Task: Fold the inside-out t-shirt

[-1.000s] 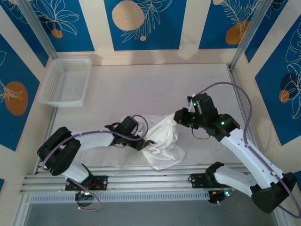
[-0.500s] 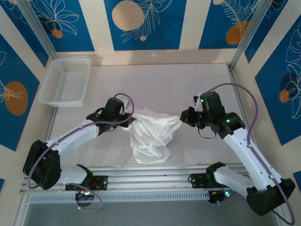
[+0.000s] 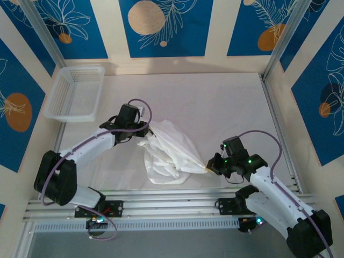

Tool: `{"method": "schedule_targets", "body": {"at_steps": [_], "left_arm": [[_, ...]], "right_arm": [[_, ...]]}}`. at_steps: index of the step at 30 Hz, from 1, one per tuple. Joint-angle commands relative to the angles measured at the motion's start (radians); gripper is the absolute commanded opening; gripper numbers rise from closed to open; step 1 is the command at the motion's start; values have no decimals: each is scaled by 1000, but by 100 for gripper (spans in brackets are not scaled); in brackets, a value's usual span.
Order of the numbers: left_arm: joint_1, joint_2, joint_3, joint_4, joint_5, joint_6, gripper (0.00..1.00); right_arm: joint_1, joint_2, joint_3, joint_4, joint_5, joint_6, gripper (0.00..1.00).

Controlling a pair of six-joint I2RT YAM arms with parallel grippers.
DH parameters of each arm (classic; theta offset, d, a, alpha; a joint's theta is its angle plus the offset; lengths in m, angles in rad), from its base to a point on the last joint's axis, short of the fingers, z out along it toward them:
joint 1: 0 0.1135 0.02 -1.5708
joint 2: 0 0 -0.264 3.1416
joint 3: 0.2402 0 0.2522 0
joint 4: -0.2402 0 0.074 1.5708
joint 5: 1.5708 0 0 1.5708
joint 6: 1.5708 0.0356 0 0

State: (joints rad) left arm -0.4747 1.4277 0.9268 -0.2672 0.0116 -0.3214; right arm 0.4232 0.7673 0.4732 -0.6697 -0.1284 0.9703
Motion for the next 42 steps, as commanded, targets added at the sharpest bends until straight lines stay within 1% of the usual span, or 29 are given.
{"method": "schedule_targets", "body": {"at_steps": [1, 2, 3, 4, 8, 10, 13, 14, 17, 19, 22, 25, 27, 29, 32, 35, 36, 39, 42], "left_arm": [[15, -11, -25, 93, 151, -23, 50], [15, -18, -38, 106, 184, -32, 55], [15, -27, -54, 120, 216, -41, 57], [14, -39, -71, 127, 237, -50, 58], [11, -98, -149, 136, 248, -76, 59], [11, -125, -184, 137, 244, -83, 60], [10, -145, -208, 131, 246, -81, 71], [9, -147, -210, 129, 244, -78, 75], [10, -145, -206, 128, 248, -73, 77], [10, -139, -200, 134, 253, -75, 77], [9, -132, -194, 147, 259, -82, 77], [8, -133, -192, 151, 258, -82, 77], [7, -137, -189, 139, 256, -76, 77], [7, -141, -189, 129, 252, -69, 77], [7, -142, -189, 118, 250, -59, 77], [6, -140, -196, 122, 249, -59, 77], [7, -139, -198, 125, 249, -62, 77], [7, -137, -201, 133, 252, -65, 77], [7, -136, -203, 132, 250, -62, 77]], "right_arm": [[9, -12, 26, 8, -15, 20, 18], [11, -6, 38, -2, 0, 14, 27], [13, 2, 50, -16, 16, 10, 34], [15, 8, 56, -29, 26, 10, 37], [56, 33, 20, -30, 47, 46, 38], [90, 51, -4, -3, 46, 82, 43], [158, 70, -26, 51, 54, 136, 49], [185, 77, -32, 73, 52, 149, 49], [289, 100, -38, 135, 77, 189, 44], [373, 105, -31, 156, 157, 199, 44], [442, 129, -19, 167, 272, 176, 42], [475, 181, -23, 169, 401, 153, 43], [487, 231, -24, 184, 472, 130, 46], [494, 272, -12, 228, 476, 85, 46], [517, 317, 15, 301, 458, 50, 39], [544, 354, 25, 337, 474, 58, 37], [550, 368, 27, 336, 482, 68, 39], [554, 396, 31, 316, 495, 87, 52], [556, 412, 46, 299, 499, 75, 59]]}}
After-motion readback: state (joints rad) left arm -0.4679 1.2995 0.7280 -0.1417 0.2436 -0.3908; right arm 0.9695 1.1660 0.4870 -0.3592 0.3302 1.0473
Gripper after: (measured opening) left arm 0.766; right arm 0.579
